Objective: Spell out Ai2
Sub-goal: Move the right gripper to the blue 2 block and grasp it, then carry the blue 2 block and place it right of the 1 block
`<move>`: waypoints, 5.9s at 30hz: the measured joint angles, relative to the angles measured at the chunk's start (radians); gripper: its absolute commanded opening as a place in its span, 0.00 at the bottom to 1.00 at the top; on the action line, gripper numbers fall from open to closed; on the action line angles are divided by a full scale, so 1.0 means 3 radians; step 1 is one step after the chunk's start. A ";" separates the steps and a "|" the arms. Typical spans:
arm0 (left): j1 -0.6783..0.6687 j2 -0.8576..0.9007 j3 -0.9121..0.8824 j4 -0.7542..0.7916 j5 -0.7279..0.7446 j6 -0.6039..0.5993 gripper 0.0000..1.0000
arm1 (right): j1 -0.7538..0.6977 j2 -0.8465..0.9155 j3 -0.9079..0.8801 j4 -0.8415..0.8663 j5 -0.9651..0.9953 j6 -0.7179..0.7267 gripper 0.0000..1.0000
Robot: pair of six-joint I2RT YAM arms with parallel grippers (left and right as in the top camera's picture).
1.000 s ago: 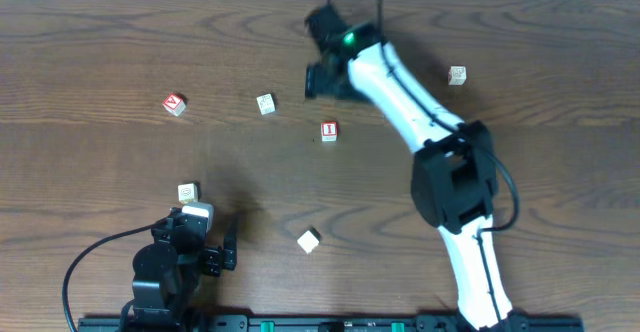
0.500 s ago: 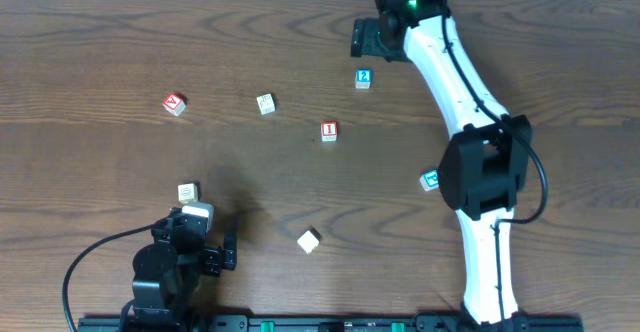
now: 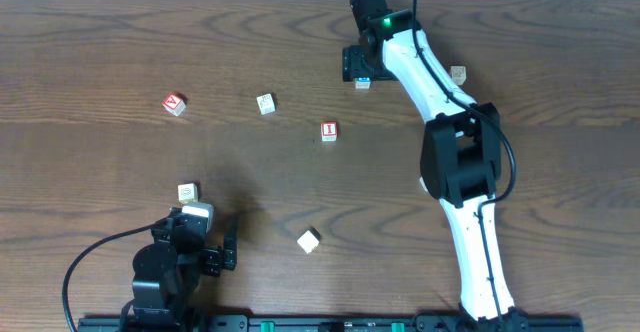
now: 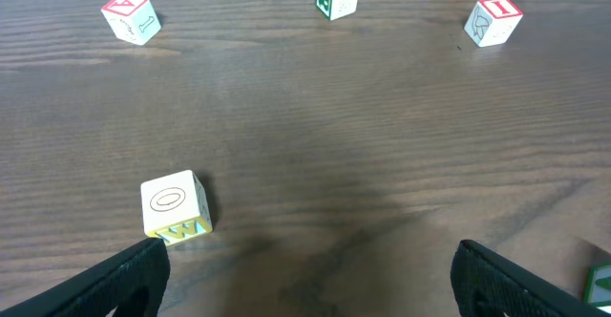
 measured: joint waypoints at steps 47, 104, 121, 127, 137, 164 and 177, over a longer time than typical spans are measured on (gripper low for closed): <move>0.0000 0.0000 0.0000 0.0000 0.0000 0.0000 0.95 | 0.0036 0.0057 0.0272 -0.0567 -0.0217 0.0127 0.15; 0.0000 0.0000 0.0000 0.0000 0.0000 0.0000 0.96 | 0.0463 -0.1255 -0.1551 -0.0024 -0.0217 0.0563 0.01; 0.0000 0.0000 0.0000 0.0001 0.0000 0.0000 0.95 | 0.0586 -0.1030 -0.1567 -0.0025 -0.0228 0.0563 0.01; 0.0000 0.0000 0.0000 0.0000 0.0000 0.0000 0.95 | 0.0586 -0.0950 -0.1567 -0.0014 -0.0228 0.0580 0.01; 0.0000 0.0000 0.0000 0.0000 0.0000 0.0000 0.95 | 0.0585 -0.0907 -0.1567 0.0022 -0.0226 0.0598 0.26; 0.0000 0.0000 0.0000 0.0000 0.0000 0.0000 0.95 | 0.0585 -0.0902 -0.1567 0.0140 -0.0084 0.0629 0.46; 0.0000 0.0000 0.0000 0.0000 0.0000 0.0000 0.95 | 0.0416 -0.0902 -0.1565 0.0636 0.0182 0.0637 0.49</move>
